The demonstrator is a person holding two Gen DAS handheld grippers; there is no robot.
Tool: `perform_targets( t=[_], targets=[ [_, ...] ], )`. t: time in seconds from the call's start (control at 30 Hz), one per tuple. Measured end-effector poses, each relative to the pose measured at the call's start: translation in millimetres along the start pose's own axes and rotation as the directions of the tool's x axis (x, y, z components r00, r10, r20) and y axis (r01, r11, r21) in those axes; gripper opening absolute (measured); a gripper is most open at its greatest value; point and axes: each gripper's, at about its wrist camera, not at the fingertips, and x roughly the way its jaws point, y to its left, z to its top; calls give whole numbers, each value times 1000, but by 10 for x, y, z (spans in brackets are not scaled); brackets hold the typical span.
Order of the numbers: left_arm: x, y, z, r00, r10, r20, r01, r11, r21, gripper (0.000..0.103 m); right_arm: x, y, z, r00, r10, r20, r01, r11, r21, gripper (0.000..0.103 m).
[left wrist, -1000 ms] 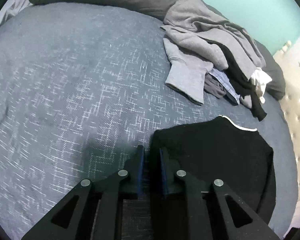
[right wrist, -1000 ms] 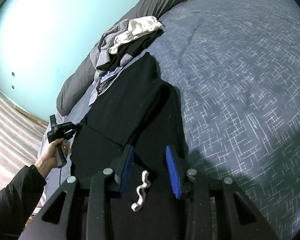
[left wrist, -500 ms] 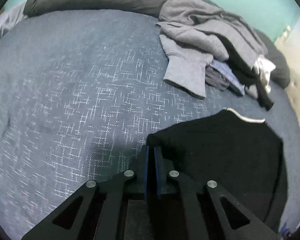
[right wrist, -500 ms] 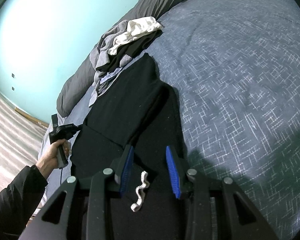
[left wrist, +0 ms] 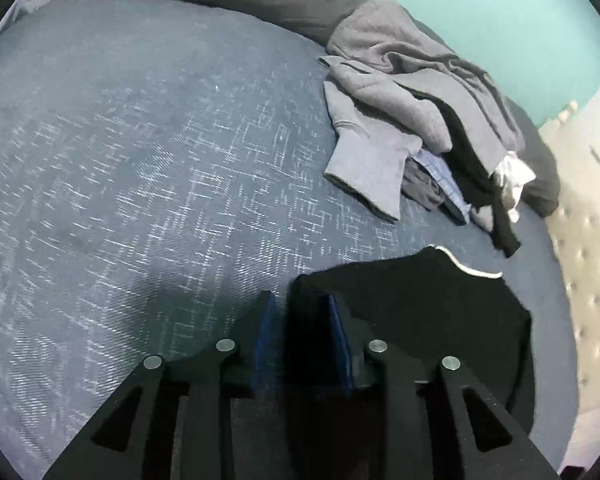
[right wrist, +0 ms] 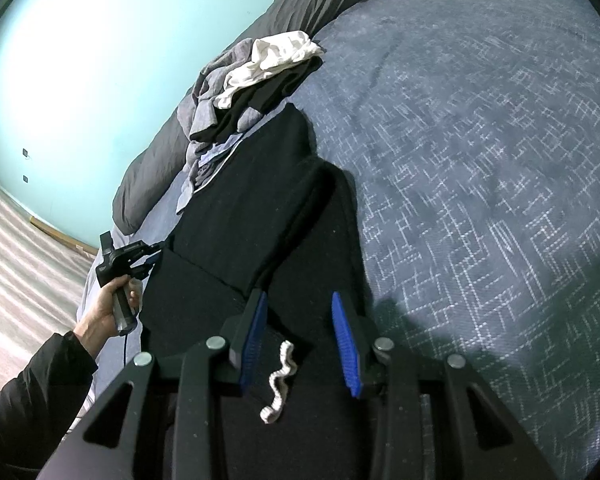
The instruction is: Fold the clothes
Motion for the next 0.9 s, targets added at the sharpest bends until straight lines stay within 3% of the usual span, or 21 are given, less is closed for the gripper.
perform_targets(
  t=[0.03,0.17,0.37,0.5,0.57,0.73,0.9],
  targets=[
    [-6,-6,3,1000,7,2,-7,1000,5,6,1,1,-2,1000,-1,-1,1,1000,0,34],
    [-71,33,59,998,65,17,-65,998,-2,5,7,11,-7,1000,-3,-5,3,1000,-4,34],
    [-21,-11,88,991,133,9,-134,989,68,5,12,23,-13,1000,-6,-8,6,1000,-10,34],
    [9,-17,99,984,177,-10,-175,979,108,11,5,25,-9,1000,-7,-6,7,1000,-9,34],
    [-76,5,111,981,195,11,-195,975,104,21,2,27,-7,1000,-7,-5,7,1000,-8,34],
    [-468,131,56,982,186,36,-188,979,76,23,-15,60,9,1000,-4,-2,4,1000,-14,34],
    [-949,106,-300,985,172,20,-173,976,133,23,-92,139,30,1000,-1,6,1,1000,-25,34]
  ],
)
